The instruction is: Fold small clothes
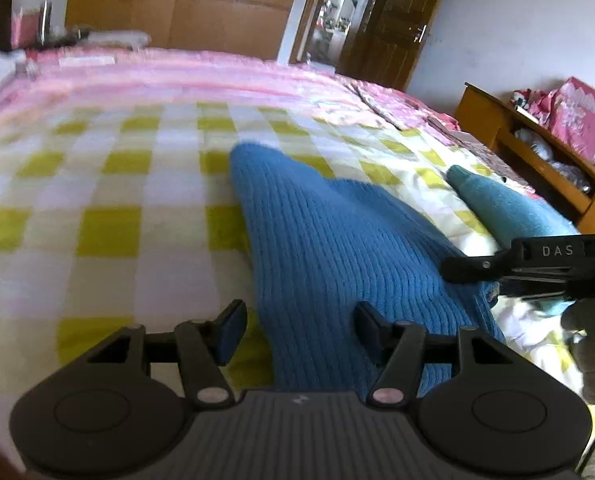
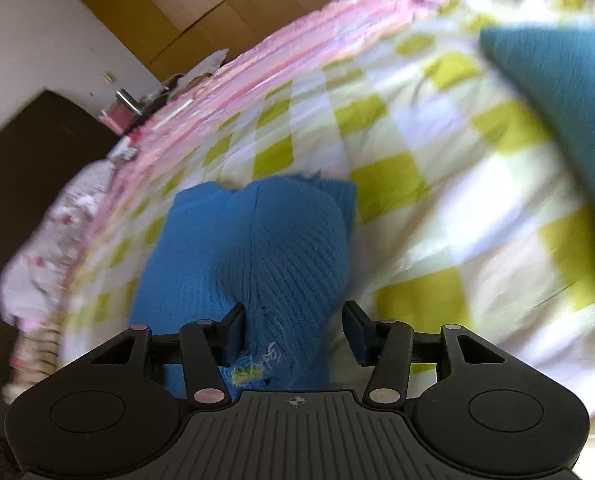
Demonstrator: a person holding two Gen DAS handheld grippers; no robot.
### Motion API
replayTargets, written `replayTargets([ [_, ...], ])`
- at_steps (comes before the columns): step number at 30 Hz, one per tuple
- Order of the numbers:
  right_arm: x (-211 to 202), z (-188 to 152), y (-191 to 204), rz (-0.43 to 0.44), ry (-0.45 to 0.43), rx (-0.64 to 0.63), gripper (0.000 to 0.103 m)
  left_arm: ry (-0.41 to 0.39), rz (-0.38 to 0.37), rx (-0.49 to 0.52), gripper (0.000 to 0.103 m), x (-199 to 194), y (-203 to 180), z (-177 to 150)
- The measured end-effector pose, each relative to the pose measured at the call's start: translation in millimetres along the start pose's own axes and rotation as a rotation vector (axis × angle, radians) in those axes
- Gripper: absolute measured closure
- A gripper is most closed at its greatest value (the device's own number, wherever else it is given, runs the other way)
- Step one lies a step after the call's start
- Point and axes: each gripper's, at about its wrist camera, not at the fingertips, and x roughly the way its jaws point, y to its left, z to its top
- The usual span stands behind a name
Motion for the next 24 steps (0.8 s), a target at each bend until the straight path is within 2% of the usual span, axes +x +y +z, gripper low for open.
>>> replayTargets([
  [5, -24, -9, 19, -0.084, -0.070, -0.074, 0.054, -0.041, 0.070, 0.094, 0.039, -17, -14, -6],
  [7, -26, -15, 28, -0.095, -0.077, -0.115, 0.054, -0.030, 0.076, 0.103, 0.039, -16, -16, -9],
  [11, -13, -29, 41, -0.181, -0.032, -0.185, 0.055, 0.032, 0.129, 0.116, 0.039, -5, -20, -15],
  [16, -19, -33, 47, -0.238, -0.047, -0.195, 0.055, 0.026, 0.135, 0.117, 0.039, -12, -23, -21],
  [24, -34, -44, 65, -0.280, -0.075, -0.238, 0.055, 0.009, 0.141, 0.110, 0.039, -24, -24, -30],
])
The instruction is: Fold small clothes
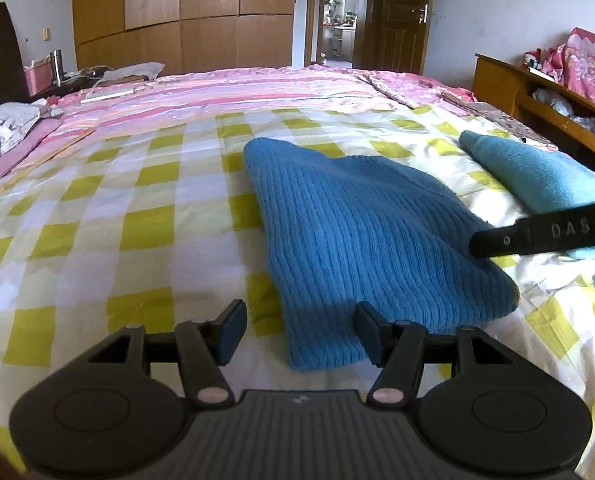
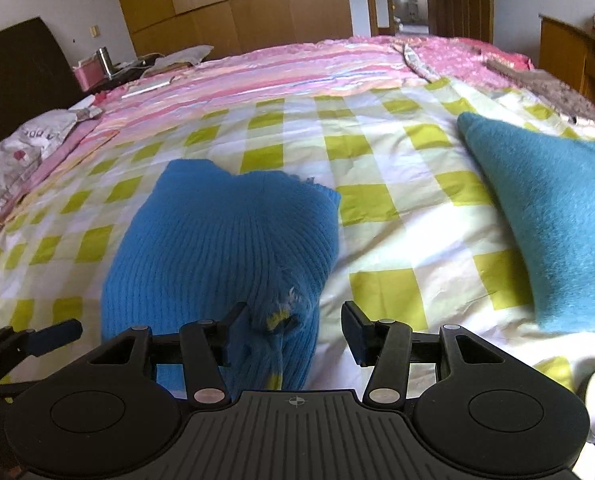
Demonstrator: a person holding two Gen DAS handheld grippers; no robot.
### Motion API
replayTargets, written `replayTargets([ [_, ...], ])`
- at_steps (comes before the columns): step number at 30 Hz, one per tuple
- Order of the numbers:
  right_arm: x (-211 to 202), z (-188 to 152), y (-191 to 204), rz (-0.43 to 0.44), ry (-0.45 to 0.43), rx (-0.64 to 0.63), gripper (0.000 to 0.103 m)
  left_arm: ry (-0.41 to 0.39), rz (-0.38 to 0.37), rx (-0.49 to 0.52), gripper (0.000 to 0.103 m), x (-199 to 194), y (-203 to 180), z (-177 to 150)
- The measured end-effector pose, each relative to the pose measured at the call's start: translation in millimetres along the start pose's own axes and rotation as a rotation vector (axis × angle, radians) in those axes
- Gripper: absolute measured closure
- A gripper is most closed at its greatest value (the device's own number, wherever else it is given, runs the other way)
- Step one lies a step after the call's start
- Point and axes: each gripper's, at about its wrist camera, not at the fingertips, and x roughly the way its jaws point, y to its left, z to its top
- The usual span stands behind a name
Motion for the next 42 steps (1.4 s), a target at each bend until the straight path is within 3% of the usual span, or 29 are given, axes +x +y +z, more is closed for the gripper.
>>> replayTargets([
  [22, -35, -42, 32, -0.054, -0.023, -0.083, 0.055, 0.011, 0.020, 0.016, 0.038, -17, -8, -19],
  [42, -35, -65, 41, -0.063, 0.003, -0.114, 0.055, 0.021, 0.033, 0.049, 0.038, -17, -16, -27],
])
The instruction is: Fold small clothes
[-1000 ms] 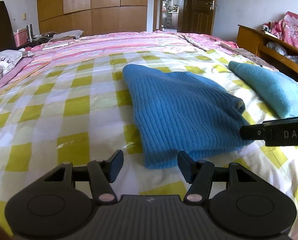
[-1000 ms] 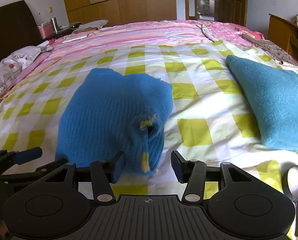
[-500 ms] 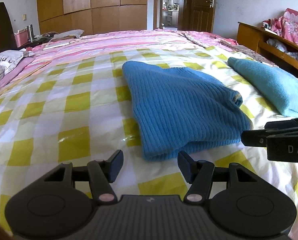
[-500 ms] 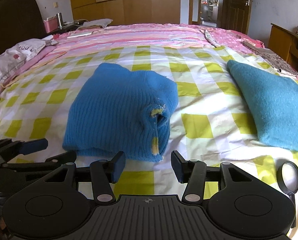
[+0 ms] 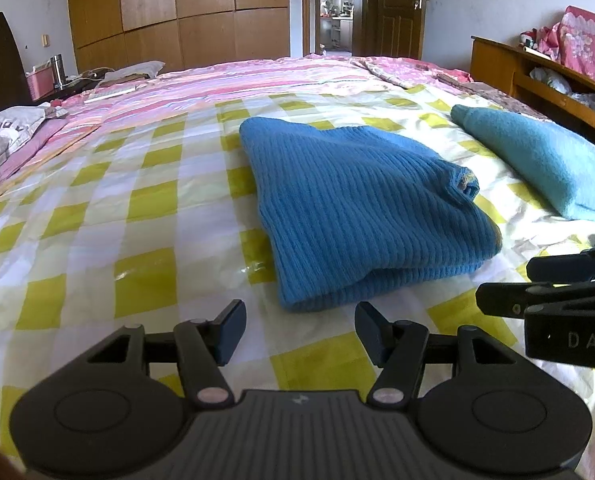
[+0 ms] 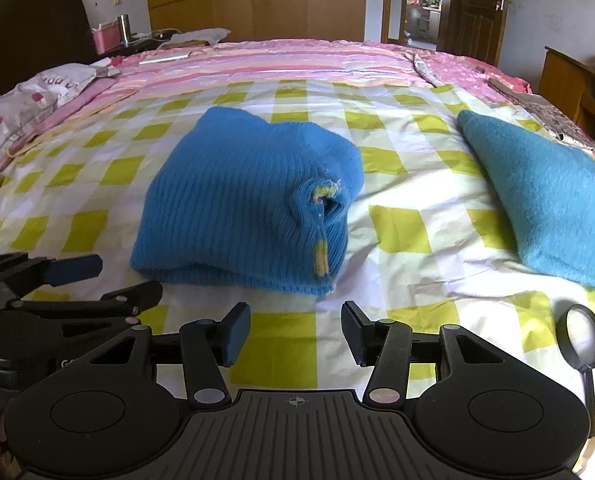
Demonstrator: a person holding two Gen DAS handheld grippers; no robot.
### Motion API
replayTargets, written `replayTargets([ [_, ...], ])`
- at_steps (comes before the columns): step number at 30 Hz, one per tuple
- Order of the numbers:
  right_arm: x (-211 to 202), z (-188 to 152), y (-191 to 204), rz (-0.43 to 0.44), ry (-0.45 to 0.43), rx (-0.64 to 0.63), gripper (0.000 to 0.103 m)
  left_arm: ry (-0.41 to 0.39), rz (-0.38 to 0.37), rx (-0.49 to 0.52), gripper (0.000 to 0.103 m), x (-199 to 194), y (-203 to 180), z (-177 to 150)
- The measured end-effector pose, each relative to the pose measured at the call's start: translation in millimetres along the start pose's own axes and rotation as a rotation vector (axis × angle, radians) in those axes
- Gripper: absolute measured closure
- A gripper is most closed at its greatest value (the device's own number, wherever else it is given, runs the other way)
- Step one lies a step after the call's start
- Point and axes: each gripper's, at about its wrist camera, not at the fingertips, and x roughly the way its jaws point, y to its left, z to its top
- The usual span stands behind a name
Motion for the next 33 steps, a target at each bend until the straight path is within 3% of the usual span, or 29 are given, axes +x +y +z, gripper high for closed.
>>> replayTargets([
  [17, -1, -8, 6, 0.002, 0.006, -0.013, 0.054, 0.001, 0.018, 0.001, 0.036, -1, -1, -2],
  [23, -1, -12, 8, 0.007, 0.011, -0.016, 0.054, -0.009, 0.047, 0.014, 0.028, -3, -3, -2],
  [29, -5, -18, 7, 0.020, 0.010, 0.006, 0.054, -0.010, 0.086, 0.017, 0.010, -4, -5, -3],
  [33, -6, -23, 5, 0.034, 0.019, 0.034, 0.054, -0.002, 0.071, -0.002, 0.002, -5, -3, -3],
])
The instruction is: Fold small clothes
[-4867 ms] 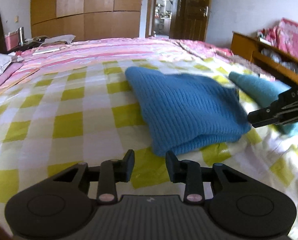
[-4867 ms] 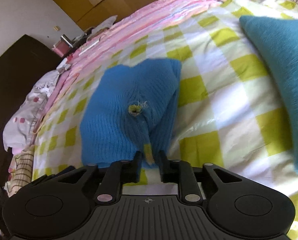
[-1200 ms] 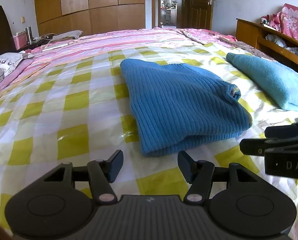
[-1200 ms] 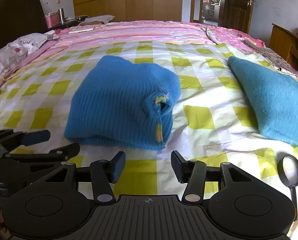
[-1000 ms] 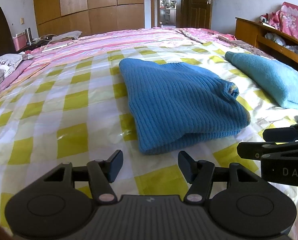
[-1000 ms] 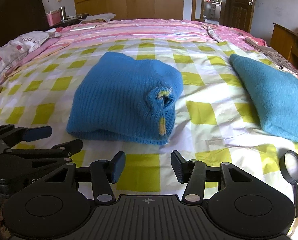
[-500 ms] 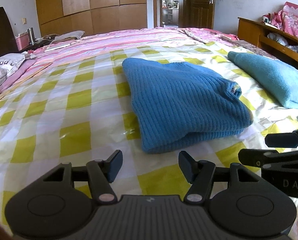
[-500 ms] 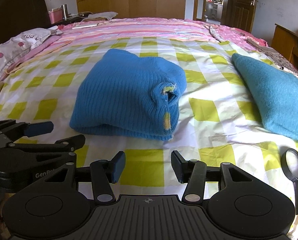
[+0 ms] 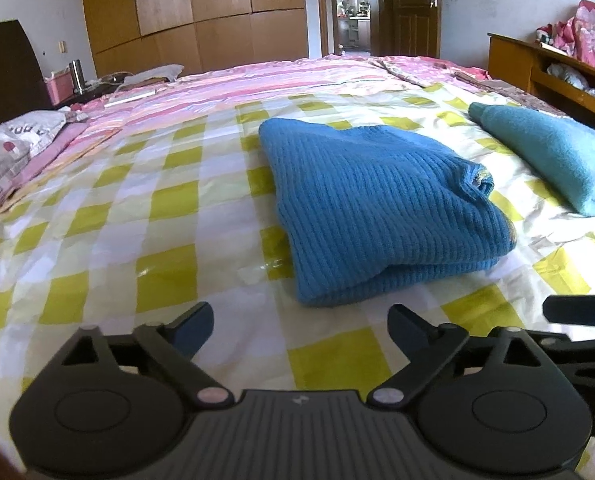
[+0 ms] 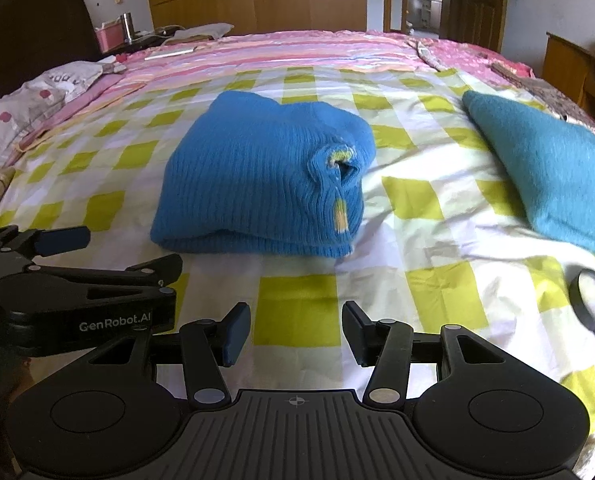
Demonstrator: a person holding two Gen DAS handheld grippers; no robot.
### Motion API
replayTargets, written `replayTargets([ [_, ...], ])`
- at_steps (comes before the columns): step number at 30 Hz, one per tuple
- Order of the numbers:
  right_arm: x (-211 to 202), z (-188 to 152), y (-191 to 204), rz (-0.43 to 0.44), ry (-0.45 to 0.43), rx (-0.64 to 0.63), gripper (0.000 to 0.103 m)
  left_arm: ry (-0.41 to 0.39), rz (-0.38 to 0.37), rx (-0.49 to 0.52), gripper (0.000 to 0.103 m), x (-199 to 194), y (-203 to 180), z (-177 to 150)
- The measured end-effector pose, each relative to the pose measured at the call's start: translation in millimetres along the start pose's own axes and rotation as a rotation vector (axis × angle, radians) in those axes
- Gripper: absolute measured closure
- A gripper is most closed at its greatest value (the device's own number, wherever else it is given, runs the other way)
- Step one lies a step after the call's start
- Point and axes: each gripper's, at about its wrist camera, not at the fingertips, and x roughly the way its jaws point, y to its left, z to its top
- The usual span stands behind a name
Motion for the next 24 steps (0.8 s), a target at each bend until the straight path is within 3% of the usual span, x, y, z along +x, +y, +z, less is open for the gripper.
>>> replayTargets([
  [6, -2, -1, -3, -0.002, -0.014, 0.030, 0.054, -0.012, 0.038, 0.040, 0.000, -1, -6, -2],
  [24, 1, -1, -11, -0.037, -0.016, 0.064, 0.052, -0.009, 0.039, 0.052, 0.000, -2, -10, -1],
])
